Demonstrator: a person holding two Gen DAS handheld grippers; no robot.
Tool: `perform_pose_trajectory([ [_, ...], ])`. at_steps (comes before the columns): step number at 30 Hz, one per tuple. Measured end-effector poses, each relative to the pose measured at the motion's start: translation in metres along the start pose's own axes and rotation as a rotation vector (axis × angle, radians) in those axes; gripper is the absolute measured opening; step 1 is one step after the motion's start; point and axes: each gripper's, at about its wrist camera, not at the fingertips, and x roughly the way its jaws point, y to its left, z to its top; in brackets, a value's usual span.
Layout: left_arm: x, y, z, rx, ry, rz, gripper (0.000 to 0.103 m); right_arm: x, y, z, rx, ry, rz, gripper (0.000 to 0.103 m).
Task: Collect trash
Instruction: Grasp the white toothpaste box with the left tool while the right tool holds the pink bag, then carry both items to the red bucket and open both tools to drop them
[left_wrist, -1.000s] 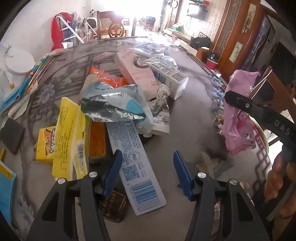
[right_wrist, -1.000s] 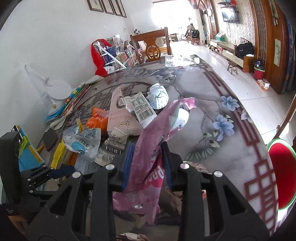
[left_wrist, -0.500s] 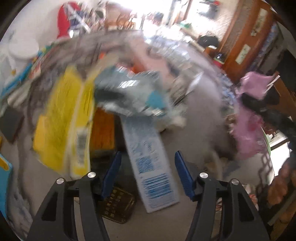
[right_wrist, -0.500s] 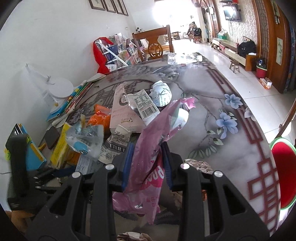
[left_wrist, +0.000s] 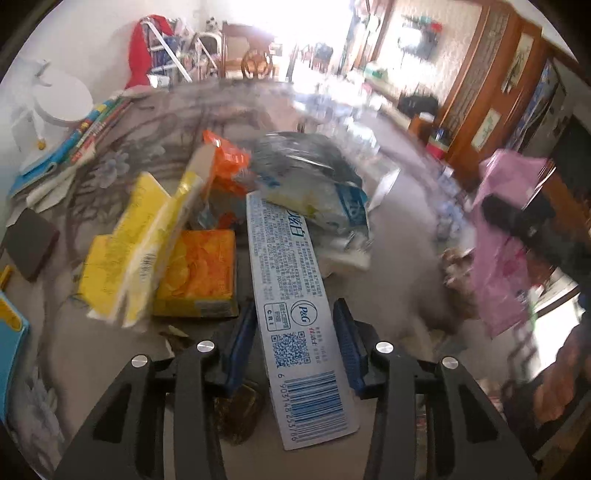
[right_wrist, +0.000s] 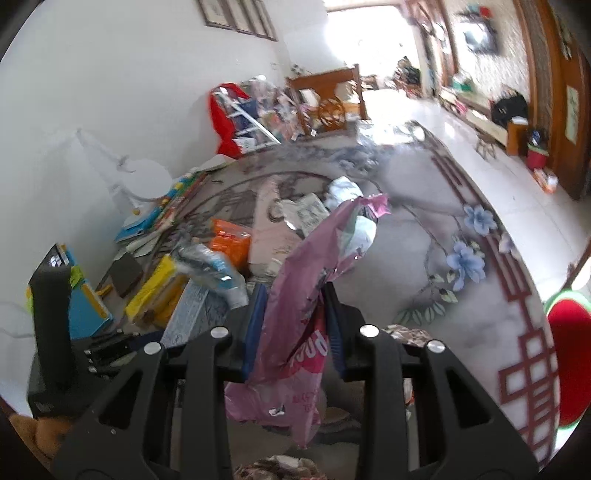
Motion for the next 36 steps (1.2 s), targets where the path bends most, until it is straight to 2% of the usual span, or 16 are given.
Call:
perform_pose_trajectory([
  [3, -0.03, -0.003, -0.006, -0.02, -0.068, -0.045, 0.039, -0.021, 0.007, 0.004, -0.034, -0.043, 0.012, 0.031],
  [6, -0.05, -0.011, -0.015, -0.005, -0.115, -0.058, 0.039, -0.049, 0.0, 0.014, 0.001, -0.091, 0.047, 0.031],
  [10, -0.065, -0.026, -0.01, 0.024, -0.161, -0.097, 0.039, -0.11, -0.047, 0.027, 0.121, -0.182, 0.036, 0.031],
  [11, -0.068, -0.034, -0.008, 0.035, -0.172, -0.117, 0.039, -0.124, -0.064, 0.028, 0.141, -0.193, 0.0, 0.031],
  [14, -0.064, -0.065, 0.003, 0.081, -0.17, -0.201, 0.039, -0.155, -0.124, 0.02, 0.216, -0.195, -0.187, 0.031],
  [15, -0.063, -0.076, 0.004, 0.097, -0.168, -0.218, 0.039, -0.16, -0.146, 0.013, 0.247, -0.182, -0.26, 0.031],
  [17, -0.055, -0.106, 0.013, 0.153, -0.165, -0.268, 0.039, -0.162, -0.181, -0.004, 0.306, -0.144, -0.348, 0.031],
  [21, -0.038, -0.173, 0.034, 0.27, -0.14, -0.372, 0.04, -0.149, -0.231, -0.041, 0.406, -0.072, -0.431, 0.031],
  [25, -0.019, -0.246, 0.05, 0.392, -0.102, -0.476, 0.04, -0.137, -0.258, -0.068, 0.478, -0.051, -0.463, 0.031],
  [27, -0.002, -0.287, 0.055, 0.45, -0.06, -0.521, 0.04, -0.136, -0.27, -0.079, 0.517, -0.055, -0.461, 0.034],
  [29, 0.013, -0.319, 0.054, 0.5, -0.031, -0.536, 0.04, -0.136, -0.28, -0.086, 0.562, -0.067, -0.483, 0.05],
  [32, 0.036, -0.353, 0.048, 0.558, 0.019, -0.538, 0.04, -0.148, -0.287, -0.099, 0.597, -0.095, -0.517, 0.066],
  [36, 0.058, -0.378, 0.035, 0.599, 0.093, -0.554, 0.041, -0.161, -0.292, -0.112, 0.636, -0.121, -0.55, 0.071],
])
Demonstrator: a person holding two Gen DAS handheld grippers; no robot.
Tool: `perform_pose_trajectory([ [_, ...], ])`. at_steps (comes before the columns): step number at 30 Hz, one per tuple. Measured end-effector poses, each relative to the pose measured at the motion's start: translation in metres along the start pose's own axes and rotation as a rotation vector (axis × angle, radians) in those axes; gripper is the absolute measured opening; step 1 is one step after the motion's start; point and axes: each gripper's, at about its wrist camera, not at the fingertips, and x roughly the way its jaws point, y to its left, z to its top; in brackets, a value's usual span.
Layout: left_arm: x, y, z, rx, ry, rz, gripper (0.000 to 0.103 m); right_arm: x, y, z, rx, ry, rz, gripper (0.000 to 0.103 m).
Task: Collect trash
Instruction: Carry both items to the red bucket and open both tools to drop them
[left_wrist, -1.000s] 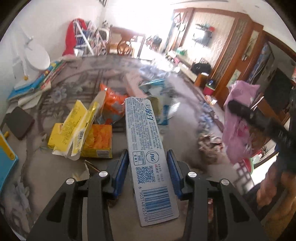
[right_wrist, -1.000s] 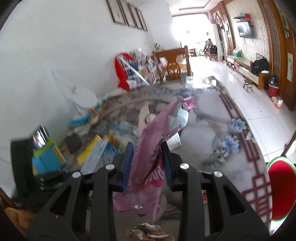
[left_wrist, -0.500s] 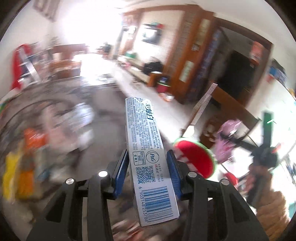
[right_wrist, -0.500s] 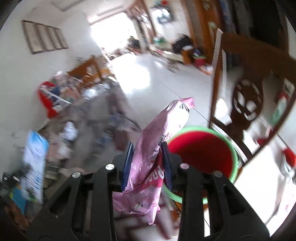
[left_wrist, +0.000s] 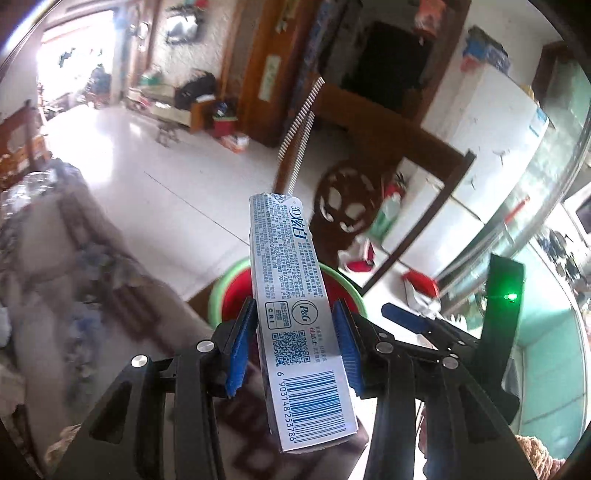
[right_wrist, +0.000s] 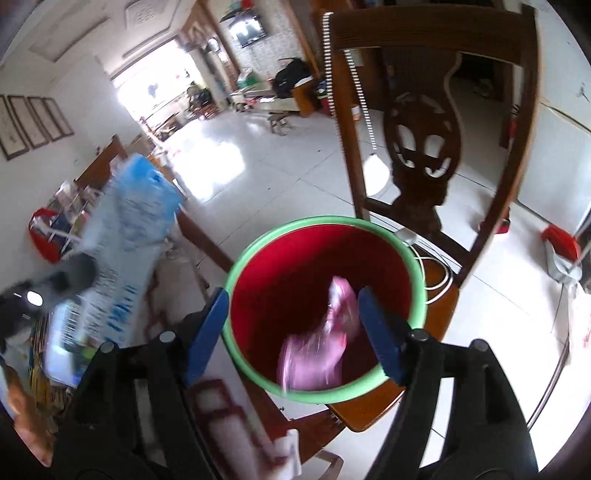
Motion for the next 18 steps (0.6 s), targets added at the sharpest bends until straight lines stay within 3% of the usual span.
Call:
perform_pose_trajectory([
  [6, 0.025, -0.01, -0.004, 0.018, 0.083, 0.009, 0.041, -0.01, -0.009, 0.0, 0.044, -0.019, 0.001, 0.075],
  [8, 0.027, -0.009, -0.005, 0.021, 0.094, 0.017, 0.048, -0.014, -0.005, 0.001, 0.048, -0.025, 0.011, 0.076],
  [9, 0.027, -0.009, -0.006, 0.024, 0.093, 0.023, 0.055, -0.017, -0.003, 0.001, 0.043, -0.029, 0.015, 0.076],
  [14, 0.012, -0.012, -0.015, 0.05, 0.058, 0.063, 0.055, -0.024, 0.004, 0.005, 0.017, -0.045, 0.022, 0.076],
  [18, -0.026, -0.003, -0.03, 0.044, 0.004, 0.092, 0.055, -0.036, 0.019, 0.008, -0.012, -0.055, 0.049, 0.076],
])
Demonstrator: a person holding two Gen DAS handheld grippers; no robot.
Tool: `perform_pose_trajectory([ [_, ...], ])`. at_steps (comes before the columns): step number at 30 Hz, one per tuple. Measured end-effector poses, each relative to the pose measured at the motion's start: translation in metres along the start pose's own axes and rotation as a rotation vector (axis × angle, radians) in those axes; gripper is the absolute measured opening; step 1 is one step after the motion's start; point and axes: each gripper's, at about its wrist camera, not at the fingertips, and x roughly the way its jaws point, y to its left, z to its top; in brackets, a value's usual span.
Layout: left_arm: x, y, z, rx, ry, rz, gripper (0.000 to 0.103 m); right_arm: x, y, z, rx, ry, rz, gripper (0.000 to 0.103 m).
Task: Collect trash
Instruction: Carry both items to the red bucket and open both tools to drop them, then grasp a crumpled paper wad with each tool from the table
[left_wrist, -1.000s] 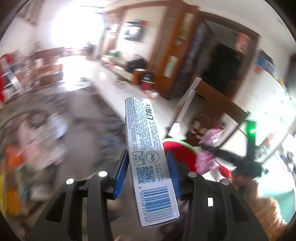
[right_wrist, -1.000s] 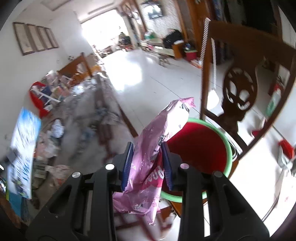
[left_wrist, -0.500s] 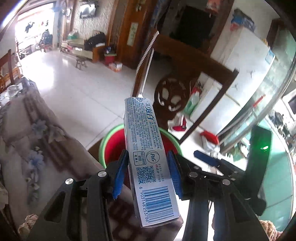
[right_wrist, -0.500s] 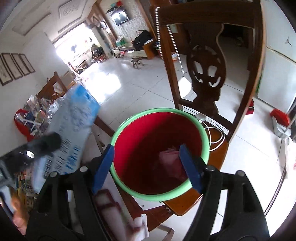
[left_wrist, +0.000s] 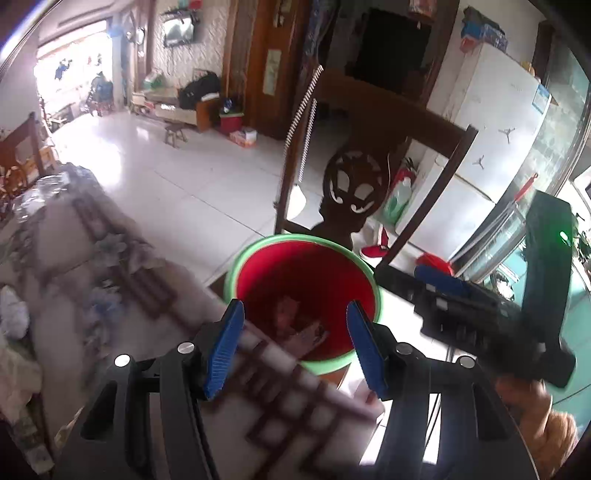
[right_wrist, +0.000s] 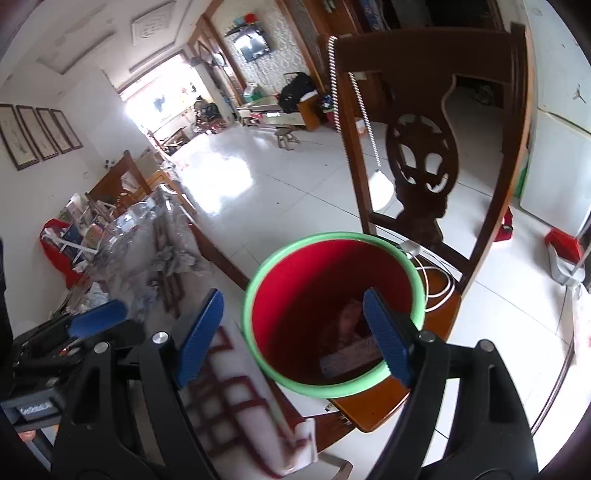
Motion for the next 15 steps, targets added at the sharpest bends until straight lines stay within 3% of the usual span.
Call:
perform_pose_trajectory([
  [3, -0.038, 0.019, -0.012, -0.036, -0.043, 0.039, 0.057, -0.006, 0.016, 0.001, -0.027, 0.0, 0.032, 0.077],
  [6, -0.083, 0.046, -0.029, -0.105, -0.104, 0.078, 0.069, -0.013, 0.036, 0.001, -0.056, 0.004, 0.069, 0.079],
  [10, -0.134, 0.085, -0.067, -0.232, -0.163, 0.138, 0.07, -0.023, 0.075, -0.002, -0.15, 0.01, 0.114, 0.081],
  [13, -0.152, 0.1, -0.101, -0.289, -0.147, 0.172, 0.071, -0.036, 0.102, -0.004, -0.201, 0.011, 0.17, 0.084],
  [15, -0.156, 0.102, -0.125, -0.324, -0.129, 0.151, 0.073, -0.041, 0.118, -0.007, -0.209, 0.026, 0.222, 0.087],
])
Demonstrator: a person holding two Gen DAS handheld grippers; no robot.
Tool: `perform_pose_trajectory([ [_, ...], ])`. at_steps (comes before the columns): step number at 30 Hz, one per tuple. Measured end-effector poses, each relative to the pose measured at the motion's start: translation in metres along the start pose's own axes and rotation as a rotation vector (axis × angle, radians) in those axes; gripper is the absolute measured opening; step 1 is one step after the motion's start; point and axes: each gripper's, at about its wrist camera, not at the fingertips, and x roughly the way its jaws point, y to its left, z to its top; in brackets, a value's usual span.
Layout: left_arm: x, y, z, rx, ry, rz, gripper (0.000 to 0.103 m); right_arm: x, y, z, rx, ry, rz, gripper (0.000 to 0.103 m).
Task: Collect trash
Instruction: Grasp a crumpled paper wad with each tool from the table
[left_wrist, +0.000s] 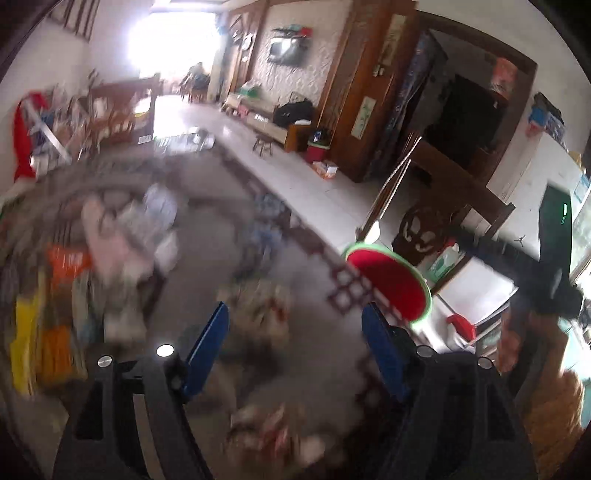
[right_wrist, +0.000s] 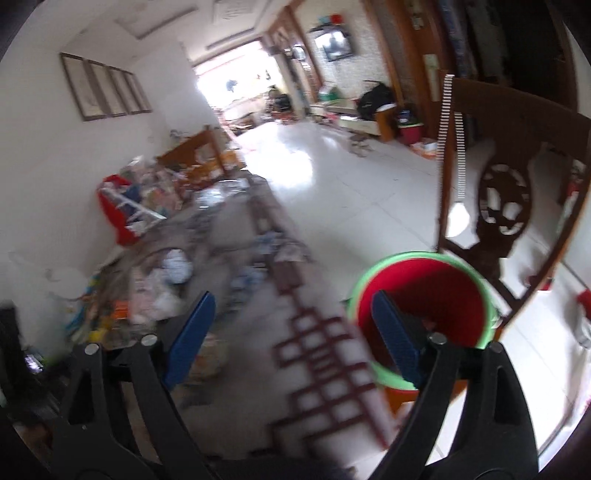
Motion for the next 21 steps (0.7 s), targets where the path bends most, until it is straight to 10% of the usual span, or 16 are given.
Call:
perform_pose_trajectory([
  [15, 0.052, 0.025, -0.081, -0.033, 0.183, 0.016, 0.075, 0.033, 0.083, -0.03, -0.16, 0.148, 0.06, 0.088],
  [21, 0.053, 0.039, -0.088, -0.066, 0.174, 0.017, 0.028, 0.048, 0.093, -0.035, -0.19, 0.204, 0.048, 0.088],
])
